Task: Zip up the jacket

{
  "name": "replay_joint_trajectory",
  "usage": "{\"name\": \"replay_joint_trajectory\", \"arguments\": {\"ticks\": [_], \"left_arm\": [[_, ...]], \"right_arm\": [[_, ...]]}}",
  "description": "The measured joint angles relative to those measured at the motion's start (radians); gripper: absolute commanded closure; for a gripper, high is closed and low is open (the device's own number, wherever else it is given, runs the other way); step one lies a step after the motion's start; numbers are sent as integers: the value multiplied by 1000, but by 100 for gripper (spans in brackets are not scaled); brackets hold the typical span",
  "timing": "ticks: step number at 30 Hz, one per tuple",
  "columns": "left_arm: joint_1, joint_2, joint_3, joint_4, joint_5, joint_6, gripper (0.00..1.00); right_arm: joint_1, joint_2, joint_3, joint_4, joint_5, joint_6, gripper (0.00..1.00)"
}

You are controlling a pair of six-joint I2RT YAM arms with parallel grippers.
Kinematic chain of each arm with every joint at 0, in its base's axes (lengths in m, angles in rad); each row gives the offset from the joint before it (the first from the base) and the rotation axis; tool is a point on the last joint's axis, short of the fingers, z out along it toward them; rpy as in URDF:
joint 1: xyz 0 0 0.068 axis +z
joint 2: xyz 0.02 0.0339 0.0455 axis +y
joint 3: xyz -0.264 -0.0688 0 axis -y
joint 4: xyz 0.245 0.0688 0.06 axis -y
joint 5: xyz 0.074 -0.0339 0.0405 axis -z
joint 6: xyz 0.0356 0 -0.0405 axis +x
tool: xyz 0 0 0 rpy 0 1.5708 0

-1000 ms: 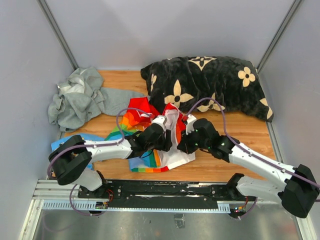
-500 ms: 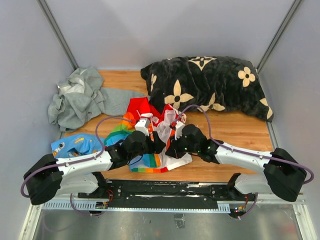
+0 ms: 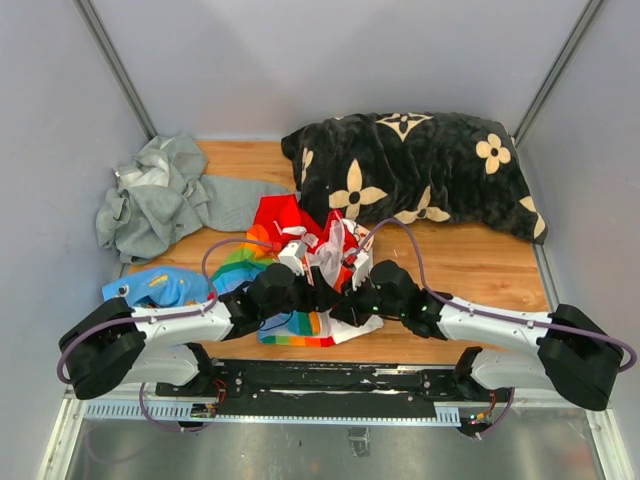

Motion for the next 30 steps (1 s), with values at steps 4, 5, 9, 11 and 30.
{"name": "replay_joint_trajectory", "arguments": {"ticks": [4, 5, 9, 11, 30], "left_arm": [[0, 34, 0, 43, 43, -11, 40], [0, 43, 0, 55, 54, -15, 42], [6, 82, 0, 94, 83, -24, 55], [6, 99, 1, 108, 96, -27, 66], [5, -56, -43, 162, 107, 86, 92]], "right_arm": [[0, -37, -13, 2, 6, -3, 91], [0, -43, -15, 2, 8, -5, 91], [0, -45, -15, -6, 11, -14, 88], [0, -45, -15, -8, 12, -18, 85], [0, -281, -26, -127, 102, -45, 45]]}}
